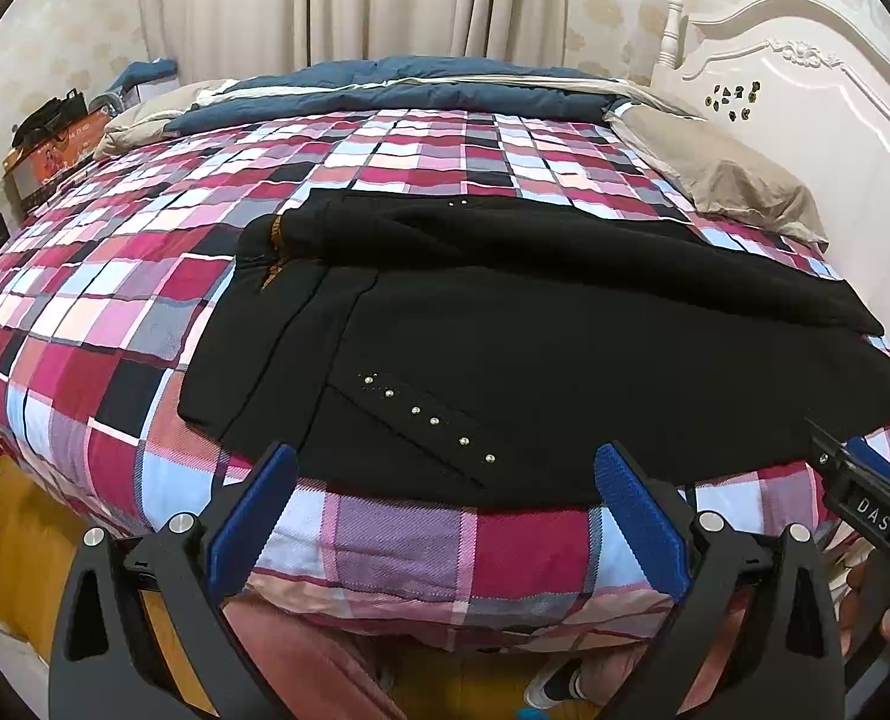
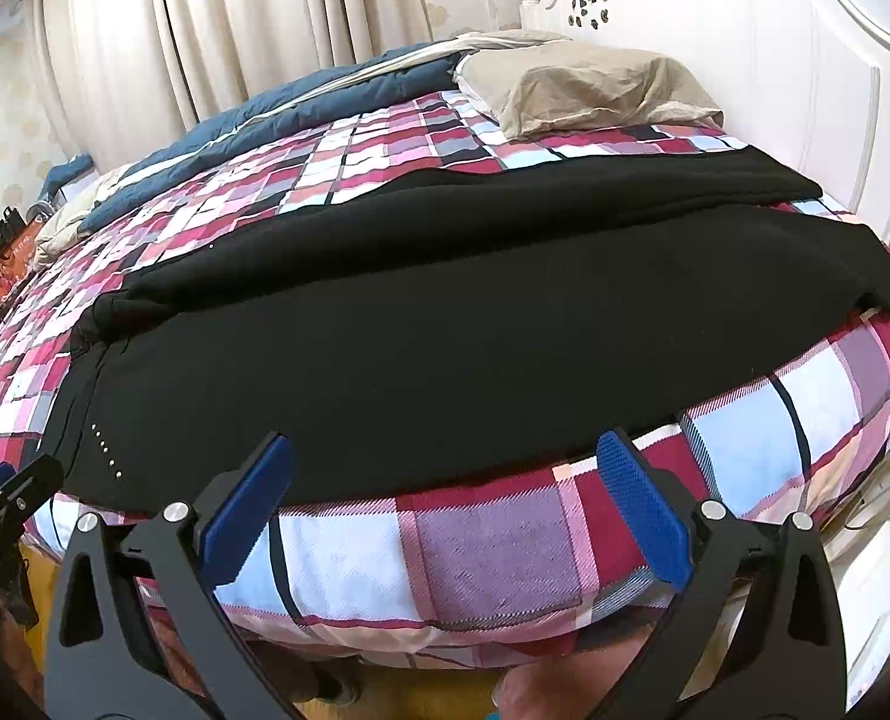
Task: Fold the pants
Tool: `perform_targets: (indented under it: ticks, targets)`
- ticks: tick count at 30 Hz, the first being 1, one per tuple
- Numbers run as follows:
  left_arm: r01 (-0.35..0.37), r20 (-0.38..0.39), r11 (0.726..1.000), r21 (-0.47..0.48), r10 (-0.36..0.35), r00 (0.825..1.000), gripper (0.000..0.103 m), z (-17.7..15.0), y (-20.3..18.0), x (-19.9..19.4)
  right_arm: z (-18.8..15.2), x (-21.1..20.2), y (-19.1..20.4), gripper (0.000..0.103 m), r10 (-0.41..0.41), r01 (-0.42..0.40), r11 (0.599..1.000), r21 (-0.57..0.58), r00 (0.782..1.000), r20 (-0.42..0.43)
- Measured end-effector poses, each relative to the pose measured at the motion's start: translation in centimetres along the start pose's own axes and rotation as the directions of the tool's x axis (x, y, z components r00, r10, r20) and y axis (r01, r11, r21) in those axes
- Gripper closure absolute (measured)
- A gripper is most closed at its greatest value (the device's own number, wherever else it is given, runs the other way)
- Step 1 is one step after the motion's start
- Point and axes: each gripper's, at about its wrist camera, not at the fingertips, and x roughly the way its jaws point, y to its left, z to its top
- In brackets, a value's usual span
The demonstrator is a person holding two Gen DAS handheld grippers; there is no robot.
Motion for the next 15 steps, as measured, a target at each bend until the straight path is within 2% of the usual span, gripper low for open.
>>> perform_targets:
  ticks: [15]
  targets:
    - [0.001, -0.009, 1.0, 0.003, -0.001, 1.0, 0.004, -0.17, -0.48, -0.21, -0.51, 0.3, -0.6, 0.002, 0.007, -0.006, 1.0, 0.014, 1.0, -0.01]
